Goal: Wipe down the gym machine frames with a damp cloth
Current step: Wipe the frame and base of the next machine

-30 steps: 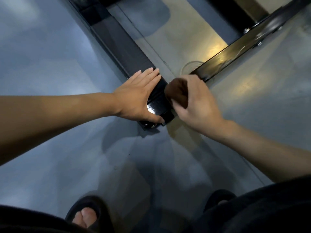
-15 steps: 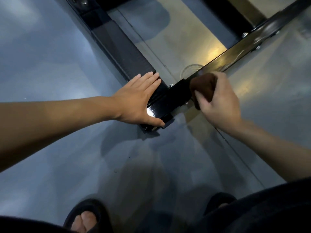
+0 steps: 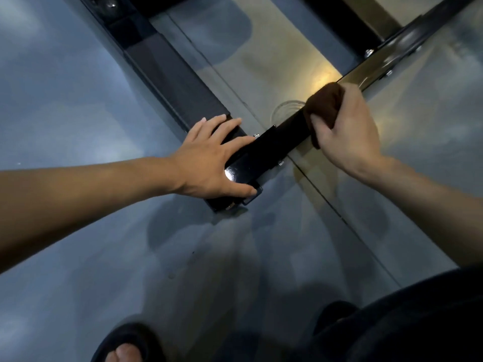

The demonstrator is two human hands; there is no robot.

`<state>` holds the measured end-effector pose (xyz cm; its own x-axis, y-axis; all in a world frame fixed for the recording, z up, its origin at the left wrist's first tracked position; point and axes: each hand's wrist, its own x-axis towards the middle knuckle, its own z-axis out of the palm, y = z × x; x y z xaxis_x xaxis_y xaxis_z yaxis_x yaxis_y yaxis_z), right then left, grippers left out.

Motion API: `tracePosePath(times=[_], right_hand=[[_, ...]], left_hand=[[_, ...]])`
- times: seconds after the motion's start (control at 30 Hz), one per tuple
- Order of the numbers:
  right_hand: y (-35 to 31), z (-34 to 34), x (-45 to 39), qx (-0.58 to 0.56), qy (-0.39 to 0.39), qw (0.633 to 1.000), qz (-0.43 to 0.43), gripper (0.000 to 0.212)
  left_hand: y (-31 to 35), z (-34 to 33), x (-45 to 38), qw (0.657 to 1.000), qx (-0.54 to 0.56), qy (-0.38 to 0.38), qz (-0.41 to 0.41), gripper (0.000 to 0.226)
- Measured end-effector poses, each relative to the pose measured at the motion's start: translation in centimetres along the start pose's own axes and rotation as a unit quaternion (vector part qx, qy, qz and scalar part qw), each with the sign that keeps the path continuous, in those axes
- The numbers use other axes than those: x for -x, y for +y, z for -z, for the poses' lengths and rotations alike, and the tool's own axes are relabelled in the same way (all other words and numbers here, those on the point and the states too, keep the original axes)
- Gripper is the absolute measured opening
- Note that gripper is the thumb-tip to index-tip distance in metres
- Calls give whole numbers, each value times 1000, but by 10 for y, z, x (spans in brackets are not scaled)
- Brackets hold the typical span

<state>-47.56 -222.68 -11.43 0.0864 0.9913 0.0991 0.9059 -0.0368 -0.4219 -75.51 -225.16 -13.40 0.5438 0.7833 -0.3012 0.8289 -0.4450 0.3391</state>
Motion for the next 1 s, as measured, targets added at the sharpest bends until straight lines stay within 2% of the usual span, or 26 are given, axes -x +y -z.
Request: tracePosePath(times=[0.07,0.17,0.27,0.37,0.43,0.5,0.57,0.67,0.73,0.8,0.9,1.0], right_hand=[[-9,-4,1,-10,-5,999,31,53],[-7,-7,29,-31,-53,995,77,52],[12,3,17,-19,-34,999,33,58],[21,7,-24,-13,-19,1000,-9,55],[11,3,-33,-20,-51,997,60,51],[4,2,-24,-22,-114,985,129,45],[9,9,-14,-25,-164,976,140,45],[28,24,-23,-19,-141,984,105,50],[36,22,-47,-15,-92,995,38,51],[31,10,-66,-19,-58,998,7,50],[15,-3,-56,-34,-84,993,76,44],[20,4,-26,-16,-126,981,147,43]], left_hand=[[5,5,-8,1000,0,15,10,110],[9,15,-18,1000,-28,3,2,110],[13,20,-32,998,-54,-27,-4,114],[27,26,-58,996,1,-86,22,102],[37,30,-68,991,39,-110,68,90],[47,34,-77,988,29,-121,93,83],[57,35,-81,983,25,-129,125,77],[69,28,-85,979,49,-83,180,58],[71,19,-88,979,60,-32,190,52],[70,10,-87,981,66,-4,185,51],[66,5,-88,982,61,31,176,51],[67,5,-88,982,69,32,171,50]])
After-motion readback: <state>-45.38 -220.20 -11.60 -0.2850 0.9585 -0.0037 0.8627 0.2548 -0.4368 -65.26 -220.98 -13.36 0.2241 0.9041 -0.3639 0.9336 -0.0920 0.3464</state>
